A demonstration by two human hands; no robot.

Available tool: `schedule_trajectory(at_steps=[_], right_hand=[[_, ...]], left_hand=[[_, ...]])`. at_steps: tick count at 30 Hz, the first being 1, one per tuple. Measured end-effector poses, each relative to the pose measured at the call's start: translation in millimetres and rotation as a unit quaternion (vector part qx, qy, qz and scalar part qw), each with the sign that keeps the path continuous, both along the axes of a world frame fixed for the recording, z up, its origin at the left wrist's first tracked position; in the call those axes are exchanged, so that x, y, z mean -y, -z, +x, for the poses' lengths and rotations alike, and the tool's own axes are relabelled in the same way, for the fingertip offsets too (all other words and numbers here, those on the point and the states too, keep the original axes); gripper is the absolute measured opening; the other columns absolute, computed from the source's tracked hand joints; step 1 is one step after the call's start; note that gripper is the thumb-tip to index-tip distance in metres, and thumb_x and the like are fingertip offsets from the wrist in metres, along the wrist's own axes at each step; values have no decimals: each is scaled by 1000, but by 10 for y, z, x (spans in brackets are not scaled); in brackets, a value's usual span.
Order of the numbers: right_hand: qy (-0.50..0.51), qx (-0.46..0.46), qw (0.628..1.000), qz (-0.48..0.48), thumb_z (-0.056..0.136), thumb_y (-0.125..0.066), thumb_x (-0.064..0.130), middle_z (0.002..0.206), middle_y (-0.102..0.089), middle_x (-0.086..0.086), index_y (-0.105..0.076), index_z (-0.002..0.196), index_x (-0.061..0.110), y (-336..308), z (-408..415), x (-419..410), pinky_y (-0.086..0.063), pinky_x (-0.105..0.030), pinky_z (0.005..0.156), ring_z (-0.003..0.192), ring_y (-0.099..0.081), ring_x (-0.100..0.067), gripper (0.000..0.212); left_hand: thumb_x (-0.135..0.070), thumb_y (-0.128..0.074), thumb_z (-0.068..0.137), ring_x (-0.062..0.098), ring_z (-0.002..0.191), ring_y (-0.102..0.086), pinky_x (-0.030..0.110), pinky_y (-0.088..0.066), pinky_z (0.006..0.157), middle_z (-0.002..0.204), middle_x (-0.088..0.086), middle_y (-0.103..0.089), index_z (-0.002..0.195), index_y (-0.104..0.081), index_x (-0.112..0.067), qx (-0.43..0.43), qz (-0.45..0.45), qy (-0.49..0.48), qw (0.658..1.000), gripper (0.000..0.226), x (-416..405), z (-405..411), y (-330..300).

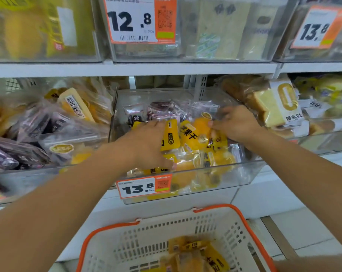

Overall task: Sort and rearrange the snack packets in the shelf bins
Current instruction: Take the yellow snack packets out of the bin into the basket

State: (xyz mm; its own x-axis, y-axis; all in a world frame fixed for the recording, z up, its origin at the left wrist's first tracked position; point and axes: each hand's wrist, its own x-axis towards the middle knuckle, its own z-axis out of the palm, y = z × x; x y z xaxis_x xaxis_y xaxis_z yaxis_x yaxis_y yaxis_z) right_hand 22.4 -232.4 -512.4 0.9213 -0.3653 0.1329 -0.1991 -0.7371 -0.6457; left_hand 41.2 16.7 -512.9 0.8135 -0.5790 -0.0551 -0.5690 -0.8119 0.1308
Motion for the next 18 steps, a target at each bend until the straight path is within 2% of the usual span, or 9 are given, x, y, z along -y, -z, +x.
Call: schedule_trajectory(at_steps=[3,4,6,8,10,12,14,16,18], right_hand=[[-20,41,976,213,86,-75,2,92,-72,-15,-70,95,3,-128,-83,38,-64,-40,72,71,-70,-16,10],[-48,32,968,242,89,-71,0,88,-69,-12,-69,96,1,-172,-139,45,-64,-37,69,71,-68,-14,8],[-101,13,966,236,92,-66,-3,80,-63,-7,-66,98,-4,-226,-257,94,-64,-39,70,71,-65,-14,6],[-136,-1,970,201,93,-63,-7,78,-59,-9,-63,97,-8,-284,-368,166,-64,-38,70,73,-61,-19,4],[-152,4,976,153,94,-60,-8,85,-60,-19,-63,95,-4,-332,-446,249,-64,-35,70,76,-62,-25,5],[-152,54,981,107,95,-57,-9,92,-64,-31,-63,97,-2,-375,-482,318,-62,-33,71,77,-63,-28,9],[-161,129,974,94,96,-55,-9,93,-68,-31,-63,100,-2,-449,-512,357,-60,-29,70,75,-65,-25,12],[-187,185,955,135,97,-54,-8,84,-71,-15,-63,98,3,-562,-556,384,-58,-28,69,71,-65,-18,15],[-209,213,931,208,96,-57,-1,77,-71,0,-63,93,13,-683,-631,377,-60,-28,70,70,-65,-14,16]], left_hand=[[-79,-74,58,31,152,3,51,-15,122,167,0,2,157,13,-27,-58,25,-24,998,141,52,194,120],[-78,-75,56,31,153,3,50,-14,123,167,0,2,157,14,-26,-75,18,-28,997,145,58,256,122],[-82,-77,45,32,149,-19,47,-27,119,162,2,-21,157,-4,-28,-94,-8,-18,995,145,67,328,80],[-88,-76,33,25,126,-47,44,-42,107,135,-3,-49,142,-35,-30,-57,-31,0,998,129,58,359,64],[-87,-76,31,18,103,-53,40,-47,94,110,-8,-56,116,-49,-32,-4,-37,11,999,105,43,345,37],[-77,-84,36,14,86,-51,35,-46,78,93,-9,-53,92,-45,-33,33,-54,14,998,80,37,249,-51],[-64,-87,45,15,78,-53,35,-48,68,84,-8,-52,83,-42,-30,95,-75,13,993,69,10,123,-167],[-53,-81,52,17,67,-54,33,-46,57,73,-7,-53,78,-42,-27,159,-144,14,977,54,-30,-41,-322],[-45,-78,58,12,54,-45,29,-33,49,61,-5,-48,73,-41,-23,199,-232,3,952,46,-85,-229,-535]])
